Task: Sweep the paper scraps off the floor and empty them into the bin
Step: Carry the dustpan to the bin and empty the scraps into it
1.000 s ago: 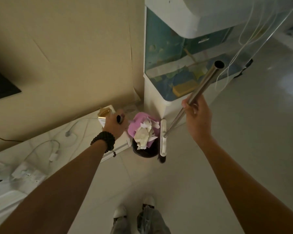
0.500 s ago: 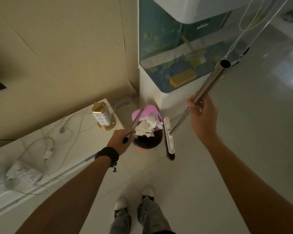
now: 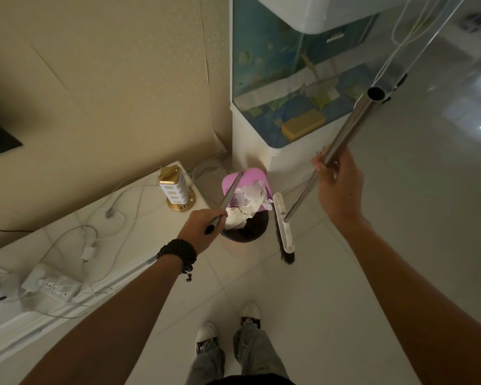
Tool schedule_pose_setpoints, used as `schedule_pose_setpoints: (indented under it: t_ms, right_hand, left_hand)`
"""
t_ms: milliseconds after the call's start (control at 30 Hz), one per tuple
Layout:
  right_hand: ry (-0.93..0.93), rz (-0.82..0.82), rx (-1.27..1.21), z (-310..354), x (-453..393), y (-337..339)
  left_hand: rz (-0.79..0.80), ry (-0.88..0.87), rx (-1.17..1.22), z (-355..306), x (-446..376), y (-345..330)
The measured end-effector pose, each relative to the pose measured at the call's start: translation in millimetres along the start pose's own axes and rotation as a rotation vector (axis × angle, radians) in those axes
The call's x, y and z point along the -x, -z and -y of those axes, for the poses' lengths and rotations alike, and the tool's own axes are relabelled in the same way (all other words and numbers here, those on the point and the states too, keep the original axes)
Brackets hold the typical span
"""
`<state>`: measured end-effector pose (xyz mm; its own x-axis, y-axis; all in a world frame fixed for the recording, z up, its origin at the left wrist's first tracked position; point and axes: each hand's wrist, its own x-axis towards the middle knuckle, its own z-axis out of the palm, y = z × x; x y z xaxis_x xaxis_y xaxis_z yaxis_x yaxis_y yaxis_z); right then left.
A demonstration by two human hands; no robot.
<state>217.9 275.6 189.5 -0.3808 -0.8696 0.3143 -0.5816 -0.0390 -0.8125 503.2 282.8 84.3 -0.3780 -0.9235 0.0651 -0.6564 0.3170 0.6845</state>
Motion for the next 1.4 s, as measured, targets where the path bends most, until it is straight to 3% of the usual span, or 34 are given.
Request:
schedule_pose_setpoints:
  t_ms: [233,333,533,733,867,1400]
  right_hand:
    - [0.059,0.170,0.020,-1,15,6]
    - [0.052,0.119,0.051,-5,16,13]
    - [0.067,0.046,0.063,-10,16,13]
    - [0.069,0.060,0.038,-5,15,5]
    - [0.074,0.059,0.018,0,13,2]
    - [0.085,0.033,0.020,1,18,-4]
  left_hand:
    - [0.027,0.028,0.001,8,3,-12]
    - [-0.042,0.009,0.036,4,4,-15]
    - [-0.018,-0.002,0.047,3,8,-9]
    - [-0.002,-0.038,0.004,2,5,-14]
    - [0.099,-0.062,-0.002,-4,5,-7]
    - [0.112,-0.083,-0.039,0,17,14]
